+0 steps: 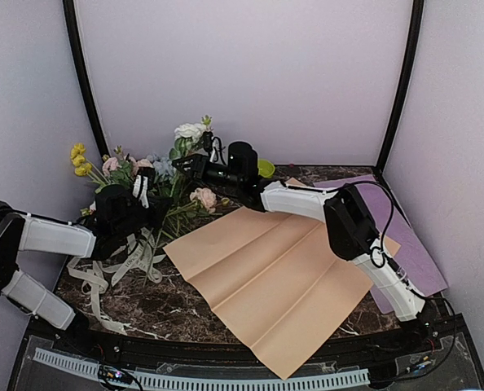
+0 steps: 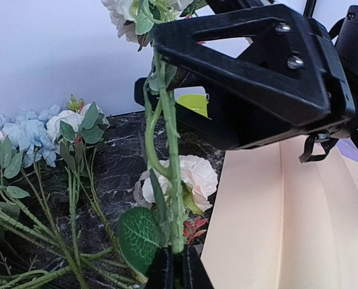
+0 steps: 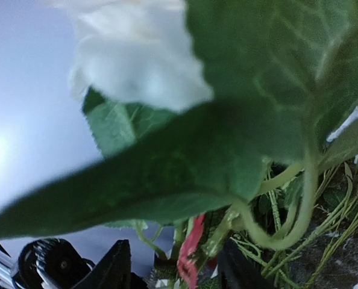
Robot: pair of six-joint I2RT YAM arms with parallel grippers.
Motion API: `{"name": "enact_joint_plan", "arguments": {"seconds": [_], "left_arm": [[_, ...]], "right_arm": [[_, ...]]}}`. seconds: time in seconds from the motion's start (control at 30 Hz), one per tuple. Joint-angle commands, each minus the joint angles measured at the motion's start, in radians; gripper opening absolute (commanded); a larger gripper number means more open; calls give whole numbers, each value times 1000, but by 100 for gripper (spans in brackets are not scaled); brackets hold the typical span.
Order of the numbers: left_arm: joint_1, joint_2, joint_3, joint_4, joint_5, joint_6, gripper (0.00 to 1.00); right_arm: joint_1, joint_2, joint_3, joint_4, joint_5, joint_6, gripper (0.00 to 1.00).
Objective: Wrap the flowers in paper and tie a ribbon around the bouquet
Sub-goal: Pass from the left arm to the right, then place the fake flower on the flattened wrapping paper.
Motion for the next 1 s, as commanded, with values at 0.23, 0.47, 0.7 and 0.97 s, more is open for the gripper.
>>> {"name": "enact_joint_plan", "arguments": {"seconds": [0.23,0.47,0.7,0.97], "left_arm": [[-19,-45,0,5,-7,55,43],[-19,-183,3,-4,-87,49,62],[-18,-158,135,-241,-144,45,59],[-84,-32,199,-279,38,71,46]], "right_arm": [[-37,-98,-72,76,1,-16,0],[-99,-223,-128,136,-8,-6,0],[-218,-520,-356,6,-63,-72,0],[-329,-851,-611,-826,157,-407,0]]}}
